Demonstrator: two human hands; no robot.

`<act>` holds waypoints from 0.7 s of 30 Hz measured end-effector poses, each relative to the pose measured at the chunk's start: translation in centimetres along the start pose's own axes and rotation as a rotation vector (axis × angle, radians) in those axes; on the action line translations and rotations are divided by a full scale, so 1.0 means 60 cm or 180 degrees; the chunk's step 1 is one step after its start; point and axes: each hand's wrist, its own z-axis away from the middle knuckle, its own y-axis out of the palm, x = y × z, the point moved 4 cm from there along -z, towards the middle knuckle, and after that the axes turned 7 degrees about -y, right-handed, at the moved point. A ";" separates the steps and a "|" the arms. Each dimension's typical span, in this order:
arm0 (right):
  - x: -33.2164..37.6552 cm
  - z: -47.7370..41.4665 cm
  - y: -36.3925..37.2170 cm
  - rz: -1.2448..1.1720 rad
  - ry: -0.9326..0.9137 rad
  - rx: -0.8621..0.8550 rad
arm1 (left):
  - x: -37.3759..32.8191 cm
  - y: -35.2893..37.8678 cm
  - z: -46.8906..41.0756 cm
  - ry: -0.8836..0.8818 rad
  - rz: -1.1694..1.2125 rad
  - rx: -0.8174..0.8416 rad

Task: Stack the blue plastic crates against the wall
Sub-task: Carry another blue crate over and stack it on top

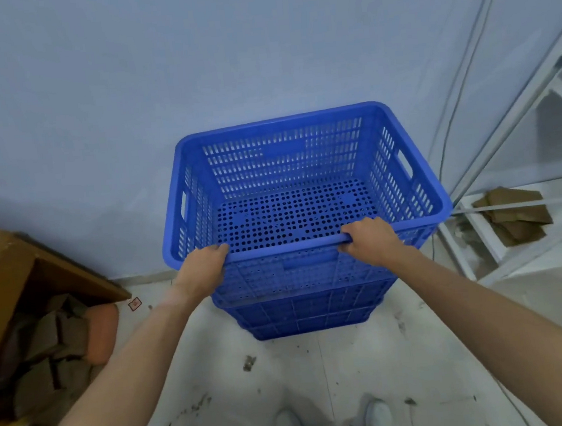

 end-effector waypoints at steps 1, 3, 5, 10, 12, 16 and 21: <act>0.000 0.000 0.002 0.0033 -0.0013 -0.0025 | -0.002 0.000 0.000 -0.0047 0.0023 0.0010; -0.001 0.000 0.006 0.0101 -0.0054 -0.0072 | -0.007 0.001 0.000 -0.0136 0.0011 0.0054; -0.004 0.001 0.009 0.0143 -0.0111 -0.0164 | -0.012 0.002 0.002 -0.0221 -0.0056 0.0058; -0.014 0.013 0.016 0.0198 -0.0190 -0.0413 | -0.016 0.009 0.014 -0.0375 -0.0148 -0.0090; -0.021 0.015 0.016 0.0278 -0.0198 -0.0448 | -0.015 0.013 0.015 -0.0411 -0.0148 -0.0159; -0.024 0.014 0.017 0.0363 -0.0154 -0.0527 | -0.010 0.011 0.002 -0.0341 -0.0263 -0.0155; -0.017 0.008 0.023 0.0458 -0.0140 -0.0819 | 0.001 0.009 -0.009 -0.0409 -0.0192 -0.0226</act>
